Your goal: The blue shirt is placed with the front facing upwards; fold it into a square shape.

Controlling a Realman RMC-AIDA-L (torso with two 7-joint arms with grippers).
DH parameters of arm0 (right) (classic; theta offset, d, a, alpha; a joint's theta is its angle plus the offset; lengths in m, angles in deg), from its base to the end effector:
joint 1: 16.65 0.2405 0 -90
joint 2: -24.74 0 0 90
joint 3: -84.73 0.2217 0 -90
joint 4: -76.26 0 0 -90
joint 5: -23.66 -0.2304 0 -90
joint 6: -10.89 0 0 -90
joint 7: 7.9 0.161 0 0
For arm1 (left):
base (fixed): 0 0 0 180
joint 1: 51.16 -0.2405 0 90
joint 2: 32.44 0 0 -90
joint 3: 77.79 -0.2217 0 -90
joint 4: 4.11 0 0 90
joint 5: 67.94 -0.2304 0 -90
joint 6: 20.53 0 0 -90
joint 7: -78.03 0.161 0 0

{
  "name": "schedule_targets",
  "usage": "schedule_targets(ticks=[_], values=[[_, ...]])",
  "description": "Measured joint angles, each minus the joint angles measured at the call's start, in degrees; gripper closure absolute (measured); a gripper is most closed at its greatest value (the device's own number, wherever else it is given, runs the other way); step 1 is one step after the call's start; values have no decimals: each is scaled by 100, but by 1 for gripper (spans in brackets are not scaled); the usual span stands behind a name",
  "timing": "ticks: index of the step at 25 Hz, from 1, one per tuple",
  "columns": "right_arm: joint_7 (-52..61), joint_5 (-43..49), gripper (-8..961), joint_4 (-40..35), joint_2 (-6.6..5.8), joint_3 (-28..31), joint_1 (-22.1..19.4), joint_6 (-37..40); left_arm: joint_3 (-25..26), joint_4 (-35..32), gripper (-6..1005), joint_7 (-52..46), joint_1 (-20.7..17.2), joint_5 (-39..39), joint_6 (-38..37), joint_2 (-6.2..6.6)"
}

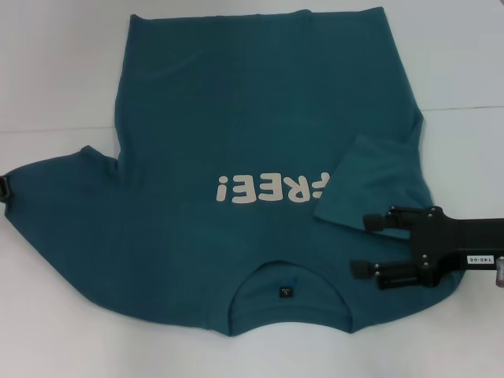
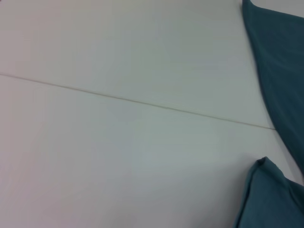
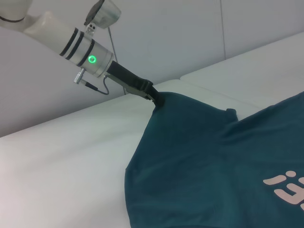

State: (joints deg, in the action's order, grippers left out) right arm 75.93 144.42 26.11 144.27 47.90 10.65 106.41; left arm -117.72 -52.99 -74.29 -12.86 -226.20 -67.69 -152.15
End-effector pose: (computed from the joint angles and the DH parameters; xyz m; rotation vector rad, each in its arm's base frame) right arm 0.2483 0.3281 0.0388 -2.7499 0.5858 0.5631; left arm -0.3098 0.4378 0.0770 -1.6766 -1.4212 -0.1274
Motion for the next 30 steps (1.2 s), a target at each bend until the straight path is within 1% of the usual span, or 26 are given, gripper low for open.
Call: schedule_targets(ticks=[8, 10, 13, 19, 21, 22, 23, 24, 26, 27, 30], values=[[2, 10, 11, 20, 0, 0, 15, -61, 4, -46, 967, 12, 22, 62, -14, -4], [2, 14, 11, 25, 0, 0, 15, -91, -29, -92, 967, 19, 45, 133, -54, -27], [2, 18, 11, 26, 0, 0, 11, -129, -55, -128, 968, 122, 92, 392, -162, -70], [2, 26, 11, 26, 0, 29, -6, -145, -62, -142, 967, 501, 215, 1325, -651, -101], [2, 27, 11, 26, 0, 27, -14, -179, -105, -194, 967, 565, 234, 1503, -800, -143], [2, 27, 11, 26, 0, 22, -16, -193, -105, -194, 967, 565, 234, 1503, -800, -143], [2, 27, 11, 26, 0, 17, -18, -206, -155, -232, 967, 586, 242, 1579, -855, -174], [2, 27, 11, 25, 0, 15, -19, -215, -310, -276, 967, 595, 247, 1700, -908, -243], [2, 27, 11, 24, 0, 13, -21, -221, -443, -287, 967, 597, 251, 1805, -929, -314], [2, 27, 11, 24, 0, 16, -22, -223, -570, -280, 967, 604, 268, 1910, -930, -377], [2, 28, 11, 22, 0, 33, -27, -226, -708, -225, 967, 610, 295, 2015, -906, -411]])
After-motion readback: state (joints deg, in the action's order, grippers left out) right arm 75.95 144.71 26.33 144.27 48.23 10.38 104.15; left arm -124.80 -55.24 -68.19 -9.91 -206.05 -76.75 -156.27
